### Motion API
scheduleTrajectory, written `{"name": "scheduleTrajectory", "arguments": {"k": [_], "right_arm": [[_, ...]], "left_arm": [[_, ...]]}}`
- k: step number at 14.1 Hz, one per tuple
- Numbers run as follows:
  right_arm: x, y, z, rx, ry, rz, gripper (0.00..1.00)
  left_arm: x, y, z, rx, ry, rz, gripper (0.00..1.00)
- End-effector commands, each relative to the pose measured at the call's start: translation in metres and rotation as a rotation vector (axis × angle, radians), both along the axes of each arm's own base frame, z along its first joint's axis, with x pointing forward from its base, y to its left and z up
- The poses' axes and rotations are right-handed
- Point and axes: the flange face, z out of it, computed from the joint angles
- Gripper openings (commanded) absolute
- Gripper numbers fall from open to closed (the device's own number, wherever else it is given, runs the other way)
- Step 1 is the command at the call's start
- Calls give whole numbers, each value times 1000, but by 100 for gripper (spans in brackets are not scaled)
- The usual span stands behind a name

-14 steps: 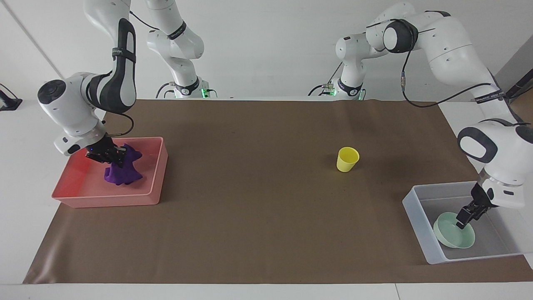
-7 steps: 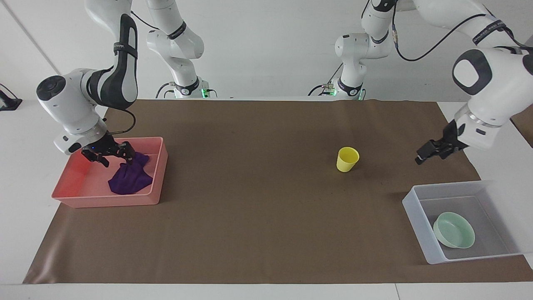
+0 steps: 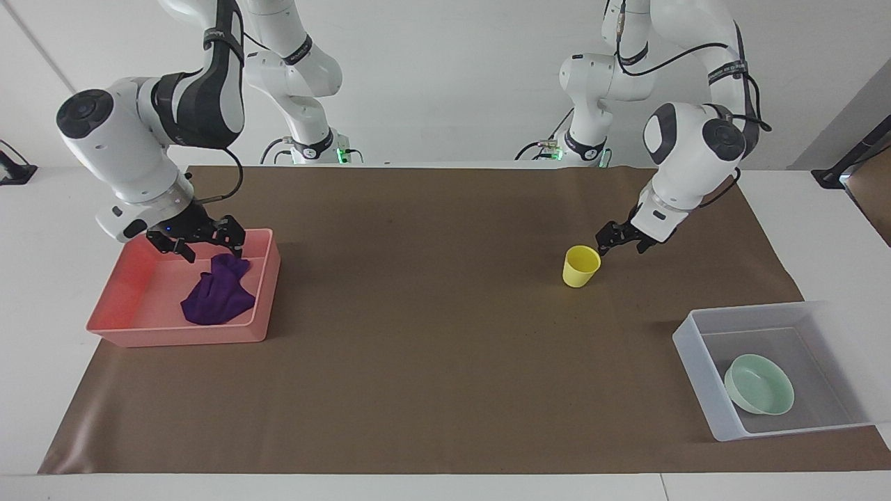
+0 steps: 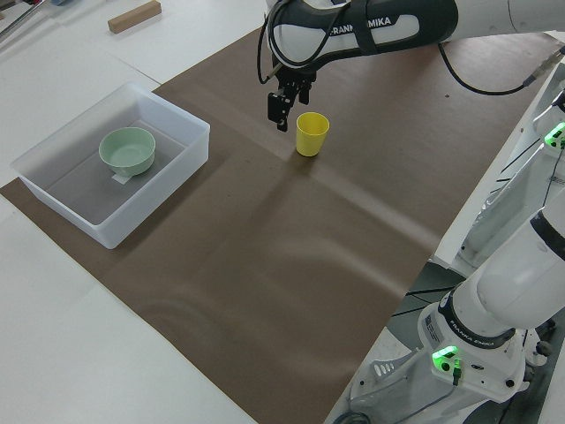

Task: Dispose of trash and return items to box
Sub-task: 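Grasp the yellow cup with the left gripper while the right gripper withdraws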

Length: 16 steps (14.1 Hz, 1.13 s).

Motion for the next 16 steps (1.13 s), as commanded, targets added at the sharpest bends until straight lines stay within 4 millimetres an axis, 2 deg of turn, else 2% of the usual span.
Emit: {"name": "scheduleTrajectory", "arguments": {"k": [1,2,3,4,5,7,9,10,11,13,14,15,16], "right_arm": [[-3,5,36,-5,25,7,94],[-6,6,47,-21,40,16,94],[-9,4,61,-45,56,22,94],[-14,4,76,-61,81,25,94],[-18,10,90,-61,96,36,94],[-41,14,112,-59,111,37,99],[-54,17,116,-61,116,40,99],[-58,16,114,-56,131,40,99],[-61,15,115,-54,143,48,100],[-64,15,117,-53,153,49,100],[-65,16,116,-53,157,51,100],[-65,16,116,-53,159,51,100],[-65,16,116,-52,160,51,100]], "left_arm": [[-30,-10,-31,9,-44,-13,100],[-31,-10,-35,12,-41,-9,85],[-31,-10,-39,13,-35,10,14],[-29,-8,-38,13,-42,19,0],[-26,-10,-36,10,-58,22,0],[-25,-9,-36,8,-70,27,0],[-19,-14,-30,6,-68,37,0],[-13,-20,-18,3,-68,71,0],[0,-30,9,-5,-71,93,0],[31,-28,60,-8,-40,114,0],[62,-19,100,6,-13,133,0],[99,4,125,30,19,174,0],[130,36,150,54,21,219,0]]}}
